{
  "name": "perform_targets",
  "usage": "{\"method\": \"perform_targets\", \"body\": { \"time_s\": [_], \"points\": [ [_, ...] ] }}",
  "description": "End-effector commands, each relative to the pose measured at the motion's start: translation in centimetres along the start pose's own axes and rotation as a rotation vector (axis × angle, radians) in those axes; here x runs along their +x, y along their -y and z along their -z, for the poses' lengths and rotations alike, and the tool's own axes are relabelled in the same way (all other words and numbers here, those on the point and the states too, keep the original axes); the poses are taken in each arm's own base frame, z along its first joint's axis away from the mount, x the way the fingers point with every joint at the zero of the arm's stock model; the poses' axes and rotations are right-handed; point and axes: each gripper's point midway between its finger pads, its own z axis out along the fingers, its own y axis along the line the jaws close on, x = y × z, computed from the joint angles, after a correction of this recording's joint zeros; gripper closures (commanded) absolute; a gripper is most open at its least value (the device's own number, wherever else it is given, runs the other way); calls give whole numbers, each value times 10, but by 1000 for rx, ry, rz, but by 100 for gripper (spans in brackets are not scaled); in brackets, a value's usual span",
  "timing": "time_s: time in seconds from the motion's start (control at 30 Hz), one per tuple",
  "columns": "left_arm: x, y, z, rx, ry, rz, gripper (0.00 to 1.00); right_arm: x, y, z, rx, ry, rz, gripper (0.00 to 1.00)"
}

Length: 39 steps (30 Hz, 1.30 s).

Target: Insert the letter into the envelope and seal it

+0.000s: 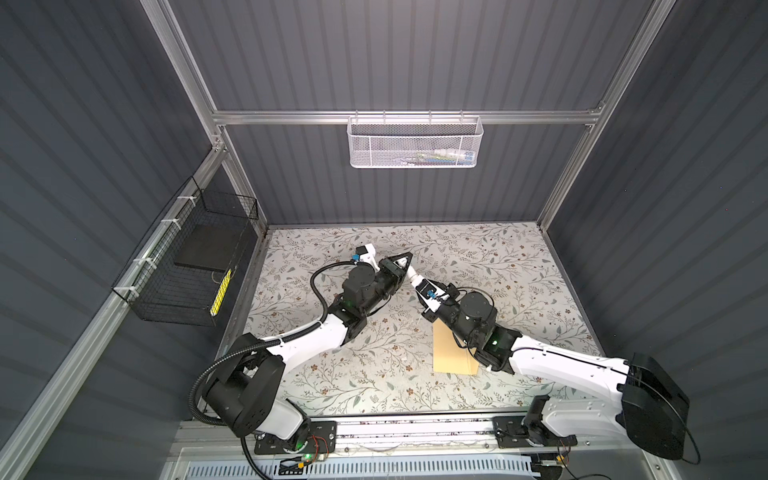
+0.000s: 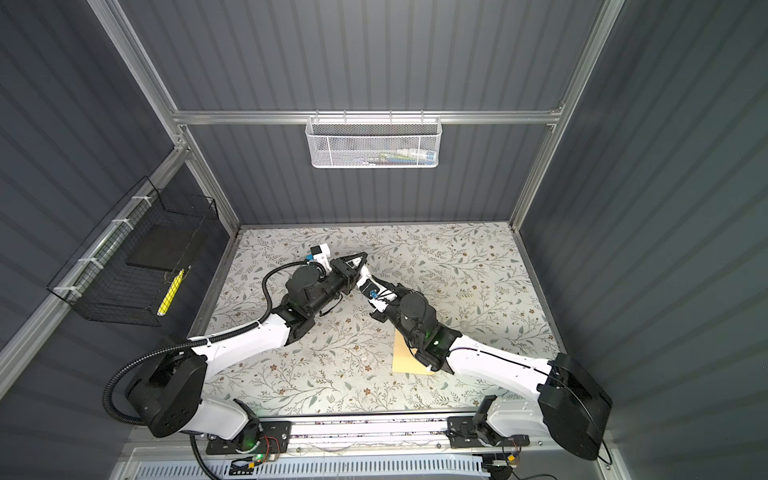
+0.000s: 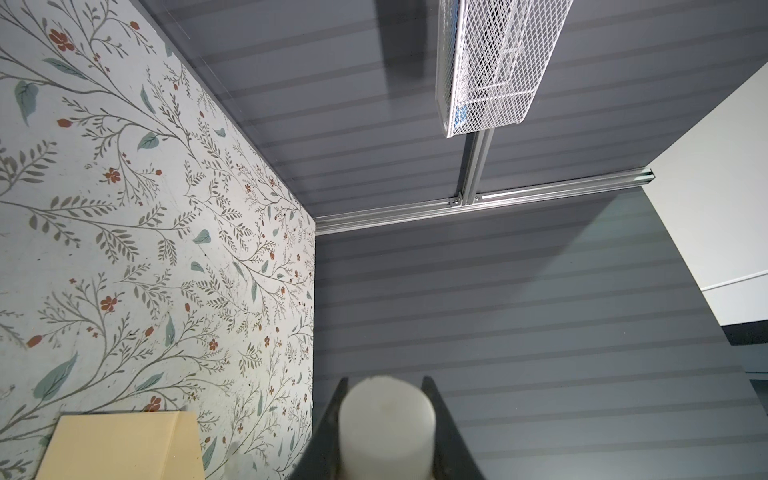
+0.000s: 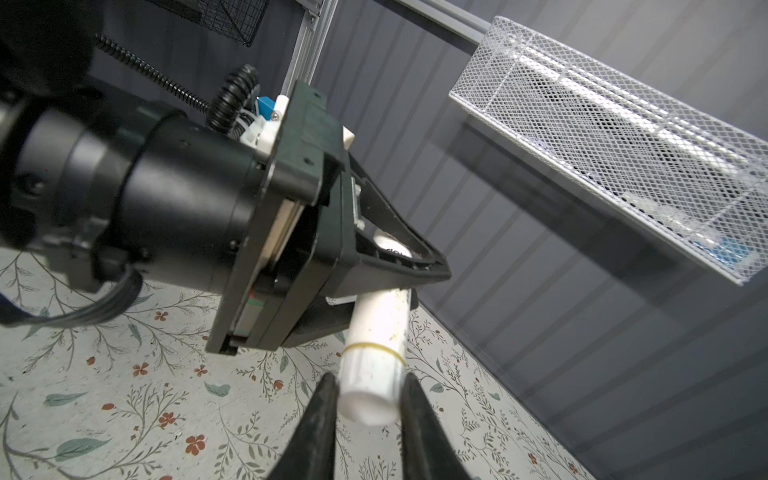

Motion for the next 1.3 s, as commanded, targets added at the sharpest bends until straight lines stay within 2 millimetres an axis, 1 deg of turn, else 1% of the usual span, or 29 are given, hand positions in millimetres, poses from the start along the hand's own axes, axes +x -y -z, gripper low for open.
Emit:
{"method": "perform_targets", "body": {
  "time_s": [0.0, 0.1, 0.17, 0.27, 0.43, 0.67, 0.8, 0.9, 1.0, 1.1, 1.23, 1.27],
  "points": [
    [6, 18, 1, 72, -25, 9, 100, -7, 1, -5, 6, 14, -20, 70],
    [5, 18, 2, 69, -21, 8, 100, -7, 1, -5, 7, 14, -21, 64],
    [5, 18, 2, 68, -21, 8, 100, -6, 0, -6, 7, 10, -16, 64],
    [5, 18, 1, 68, -21, 8, 100, -6, 1, -6, 11, 10, -16, 71],
    [5, 17, 2, 63, -20, 4, 100, -12, 6, -4, 26, 28, -39, 77],
    [6, 14, 0, 60, -26, 5, 100, -19, 4, -5, -10, 24, -93, 76],
    [6, 12, 1, 59, -23, -3, 100, -24, 7, -4, -6, 23, -170, 76],
    [5, 12, 1, 70, -14, -9, 100, -31, 11, -3, -6, 37, -285, 76],
    [5, 11, 0, 78, -8, -20, 100, -39, 20, -1, -1, 42, -453, 76],
    [3, 12, 1, 98, 8, -42, 100, -47, 27, 1, -24, 42, -650, 73],
    [4, 17, 3, 124, 25, -85, 100, -54, 34, 5, -64, 72, -910, 72],
    [4, 17, 4, 129, 29, -94, 100, -53, 35, 5, -69, 73, -975, 72]
  ]
}}
